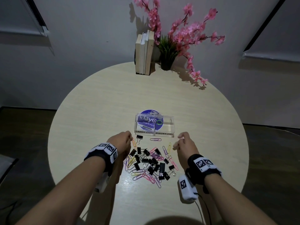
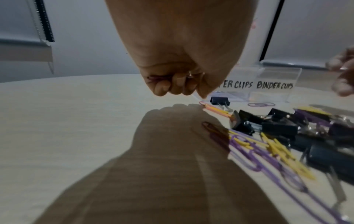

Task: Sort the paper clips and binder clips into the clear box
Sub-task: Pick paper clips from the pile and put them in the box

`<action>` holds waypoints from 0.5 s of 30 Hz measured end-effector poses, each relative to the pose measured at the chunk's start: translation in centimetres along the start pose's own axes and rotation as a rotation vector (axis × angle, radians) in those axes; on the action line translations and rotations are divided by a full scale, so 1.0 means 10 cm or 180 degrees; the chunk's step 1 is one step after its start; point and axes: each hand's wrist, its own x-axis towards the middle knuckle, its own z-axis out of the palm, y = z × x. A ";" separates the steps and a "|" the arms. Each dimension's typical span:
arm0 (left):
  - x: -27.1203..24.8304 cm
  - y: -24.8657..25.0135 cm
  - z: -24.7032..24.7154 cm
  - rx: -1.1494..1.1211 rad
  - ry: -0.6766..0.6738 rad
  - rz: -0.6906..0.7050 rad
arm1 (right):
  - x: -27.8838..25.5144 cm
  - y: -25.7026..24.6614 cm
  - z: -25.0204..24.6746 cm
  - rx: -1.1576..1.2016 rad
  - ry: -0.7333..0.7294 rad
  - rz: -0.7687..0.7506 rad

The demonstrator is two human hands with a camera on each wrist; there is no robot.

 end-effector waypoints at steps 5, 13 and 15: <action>0.05 0.00 0.05 0.0809 0.0014 0.0349 | 0.05 0.12 0.01 -0.0611 -0.0023 0.0561; 0.13 0.05 0.02 0.0965 -0.0106 0.0549 | 0.03 -0.16 0.29 -0.1667 -0.0310 0.0492; 0.15 0.07 0.04 0.0924 -0.0186 0.0523 | 0.04 -0.20 0.40 -0.1992 -0.0393 0.0330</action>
